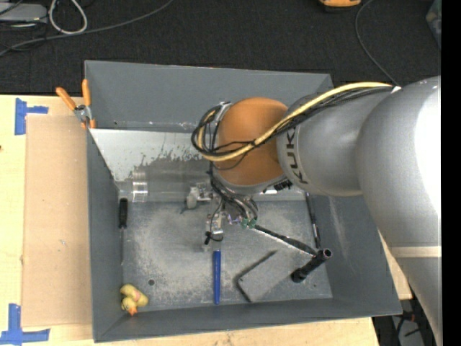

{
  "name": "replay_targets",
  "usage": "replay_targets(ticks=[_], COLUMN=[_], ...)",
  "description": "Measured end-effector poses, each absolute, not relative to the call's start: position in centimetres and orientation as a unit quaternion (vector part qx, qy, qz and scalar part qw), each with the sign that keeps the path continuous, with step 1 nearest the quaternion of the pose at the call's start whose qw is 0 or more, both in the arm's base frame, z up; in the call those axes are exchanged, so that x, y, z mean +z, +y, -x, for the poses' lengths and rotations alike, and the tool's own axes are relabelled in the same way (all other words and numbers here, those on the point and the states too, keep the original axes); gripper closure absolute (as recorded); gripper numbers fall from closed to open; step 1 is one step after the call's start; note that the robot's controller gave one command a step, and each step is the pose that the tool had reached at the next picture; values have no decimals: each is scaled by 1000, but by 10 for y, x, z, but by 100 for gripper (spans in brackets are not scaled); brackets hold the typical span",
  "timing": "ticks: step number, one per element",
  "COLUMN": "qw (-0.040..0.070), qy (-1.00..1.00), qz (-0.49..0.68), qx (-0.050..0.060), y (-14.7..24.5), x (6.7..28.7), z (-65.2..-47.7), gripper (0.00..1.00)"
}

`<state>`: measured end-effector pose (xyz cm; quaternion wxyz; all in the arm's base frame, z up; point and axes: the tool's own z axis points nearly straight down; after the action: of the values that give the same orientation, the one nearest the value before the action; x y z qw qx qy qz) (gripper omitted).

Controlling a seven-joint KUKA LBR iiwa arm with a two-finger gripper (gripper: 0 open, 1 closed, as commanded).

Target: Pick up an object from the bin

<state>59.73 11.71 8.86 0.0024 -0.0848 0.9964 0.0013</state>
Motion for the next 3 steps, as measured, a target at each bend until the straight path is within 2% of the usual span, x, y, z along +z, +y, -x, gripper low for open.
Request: replay_targets(ticks=[1,2,3], qw=[-3,0,-1], qy=[962,963,952], qz=[275,271,307], qx=[1,1,1], y=[101,63,82], x=[94,98,84], z=[-595,-612,-610], gripper=[0,0,0])
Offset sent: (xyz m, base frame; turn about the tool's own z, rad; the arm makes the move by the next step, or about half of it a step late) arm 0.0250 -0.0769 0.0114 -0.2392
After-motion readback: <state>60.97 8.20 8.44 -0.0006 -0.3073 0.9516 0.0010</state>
